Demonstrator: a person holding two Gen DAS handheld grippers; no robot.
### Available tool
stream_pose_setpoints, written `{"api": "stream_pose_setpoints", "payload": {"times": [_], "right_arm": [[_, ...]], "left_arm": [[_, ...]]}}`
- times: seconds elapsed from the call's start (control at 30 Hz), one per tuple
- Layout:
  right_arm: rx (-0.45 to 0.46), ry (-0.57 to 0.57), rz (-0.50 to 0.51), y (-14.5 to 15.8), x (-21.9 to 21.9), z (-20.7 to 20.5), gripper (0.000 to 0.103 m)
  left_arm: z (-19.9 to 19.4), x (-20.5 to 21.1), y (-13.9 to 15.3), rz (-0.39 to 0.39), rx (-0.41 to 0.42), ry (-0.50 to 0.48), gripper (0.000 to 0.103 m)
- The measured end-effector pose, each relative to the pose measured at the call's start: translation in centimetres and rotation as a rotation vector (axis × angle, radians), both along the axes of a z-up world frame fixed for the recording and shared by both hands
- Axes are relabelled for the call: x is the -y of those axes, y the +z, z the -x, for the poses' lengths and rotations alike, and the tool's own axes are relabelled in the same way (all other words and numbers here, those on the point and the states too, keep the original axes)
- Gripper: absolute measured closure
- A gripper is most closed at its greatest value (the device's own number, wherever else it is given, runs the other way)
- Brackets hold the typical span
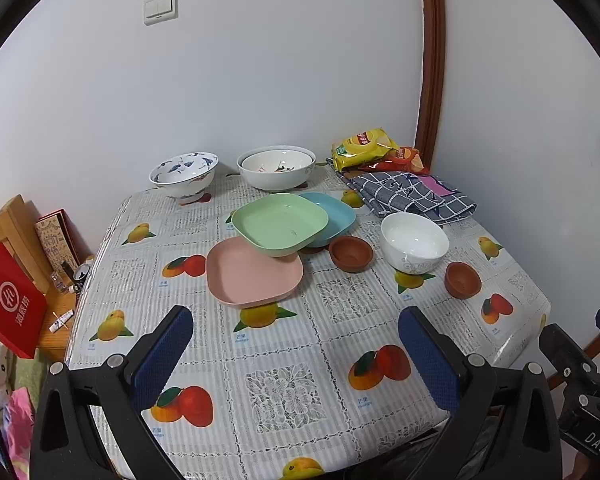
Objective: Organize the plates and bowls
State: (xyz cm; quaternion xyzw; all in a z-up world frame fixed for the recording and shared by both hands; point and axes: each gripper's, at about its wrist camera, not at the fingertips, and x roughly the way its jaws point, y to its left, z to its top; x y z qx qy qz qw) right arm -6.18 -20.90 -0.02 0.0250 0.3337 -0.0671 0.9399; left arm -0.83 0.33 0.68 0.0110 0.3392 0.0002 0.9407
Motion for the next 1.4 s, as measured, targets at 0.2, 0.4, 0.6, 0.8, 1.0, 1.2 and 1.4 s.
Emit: {"api": "stream_pose_setpoints", "payload": {"times": [0.2, 0.4, 0.6, 0.8, 1.0, 1.2, 1.4], "right_arm": [[0.002, -0.008, -0.002, 0.1, 0.3, 0.0, 0.001], [0.001, -0.020, 0.000, 0.0, 0.6, 0.0, 0.001], [0.004, -0.030, -0.003, 0.0, 0.8, 0.1, 0.001], [0.006, -0.033, -0.004, 0.0, 0.8, 0.2, 0.001], [0.011, -0.031, -0.007, 0.0, 0.8, 0.3, 0.001], [0.019, -0.035, -0.009, 0.2, 1.0, 0.5, 0.001], [0.023, -0.035, -0.007, 0.3, 1.0, 0.7, 0.001]], "left_arm": [[0.2, 0.0, 0.2, -0.007, 0.007, 0.006, 0.000], [0.3, 0.0, 0.4, -0.006, 0.010, 0.010, 0.000], [0.4, -0.1, 0.5, -0.007, 0.012, 0.007, 0.000], [0.5, 0.1, 0.8, -0.018, 0.017, 0.006, 0.000], [0.7, 0.4, 0.9, -0.019, 0.023, 0.005, 0.000], [0.8, 0.3, 1.0, -0.017, 0.026, 0.005, 0.000], [0.9, 0.3, 1.0, -0.017, 0.028, 0.004, 0.000]]}}
